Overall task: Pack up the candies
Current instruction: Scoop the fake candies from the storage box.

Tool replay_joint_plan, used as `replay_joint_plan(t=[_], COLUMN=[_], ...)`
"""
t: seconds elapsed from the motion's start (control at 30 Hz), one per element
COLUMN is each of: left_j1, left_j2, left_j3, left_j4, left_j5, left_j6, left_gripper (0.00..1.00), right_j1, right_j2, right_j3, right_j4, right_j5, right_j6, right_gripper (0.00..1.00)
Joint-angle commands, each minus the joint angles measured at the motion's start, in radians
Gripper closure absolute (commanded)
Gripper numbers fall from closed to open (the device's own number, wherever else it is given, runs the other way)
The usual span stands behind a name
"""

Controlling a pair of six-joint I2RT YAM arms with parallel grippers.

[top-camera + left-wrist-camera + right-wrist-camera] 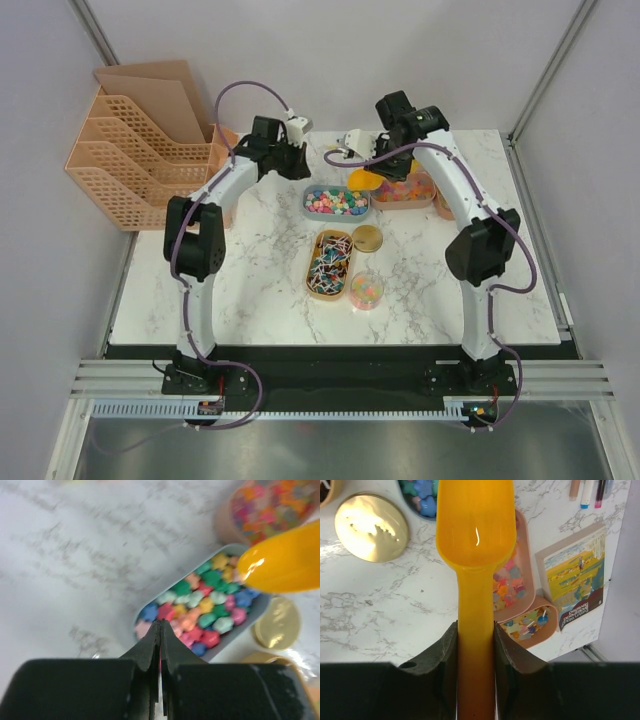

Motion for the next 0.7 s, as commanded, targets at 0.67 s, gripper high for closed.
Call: replay_joint_plan(t=[0.67], left_j1=[0.023], left_j2=[-0.026], left_j3=[-0.2], left_j4=[0.058], left_j5=[-0.173], left_j6=[0.094], left_gripper=[0.98], right_j1=[0.025], right_j2=[0.059], right_j3=[-0.032], right_j4=[-0.183], right_j5=[0.204], right_j6=[-0.153], right_gripper=[1.0])
